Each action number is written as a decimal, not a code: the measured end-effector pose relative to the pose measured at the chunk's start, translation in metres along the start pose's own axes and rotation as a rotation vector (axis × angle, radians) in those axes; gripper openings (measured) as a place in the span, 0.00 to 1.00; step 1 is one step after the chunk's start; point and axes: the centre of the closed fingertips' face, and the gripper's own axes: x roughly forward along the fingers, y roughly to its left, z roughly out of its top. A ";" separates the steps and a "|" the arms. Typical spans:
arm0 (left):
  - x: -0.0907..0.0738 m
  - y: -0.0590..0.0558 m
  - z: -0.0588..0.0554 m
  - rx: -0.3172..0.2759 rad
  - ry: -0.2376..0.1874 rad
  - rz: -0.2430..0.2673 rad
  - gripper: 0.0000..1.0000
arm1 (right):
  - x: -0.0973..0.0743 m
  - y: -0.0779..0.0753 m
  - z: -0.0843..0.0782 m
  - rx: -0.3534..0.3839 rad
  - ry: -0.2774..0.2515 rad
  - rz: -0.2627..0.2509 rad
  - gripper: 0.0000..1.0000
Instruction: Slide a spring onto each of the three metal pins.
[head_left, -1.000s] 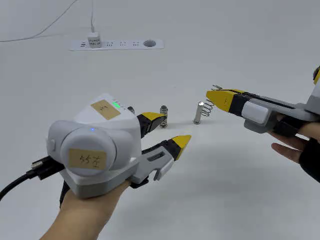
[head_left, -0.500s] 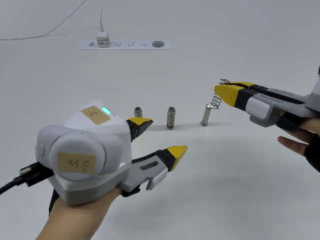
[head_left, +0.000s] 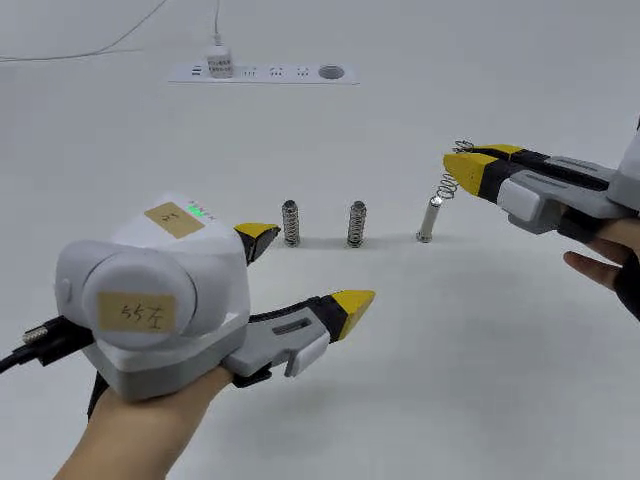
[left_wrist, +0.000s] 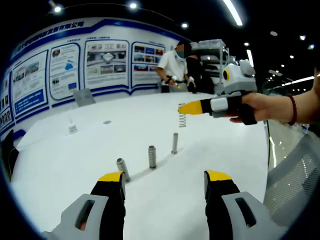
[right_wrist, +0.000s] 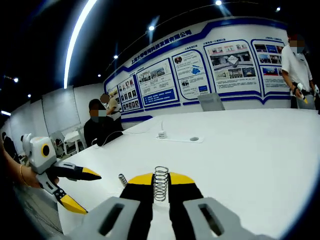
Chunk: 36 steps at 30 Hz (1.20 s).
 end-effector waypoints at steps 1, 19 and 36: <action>0.000 0.001 -0.001 -0.003 0.001 0.002 0.67 | 0.001 -0.001 -0.001 -0.001 0.001 -0.002 0.11; 0.000 0.001 -0.008 -0.026 0.018 0.000 0.79 | 0.017 -0.022 -0.018 -0.006 0.026 -0.049 0.11; 0.000 0.000 -0.010 -0.041 0.028 -0.001 0.80 | 0.017 -0.017 -0.026 -0.041 0.044 -0.057 0.11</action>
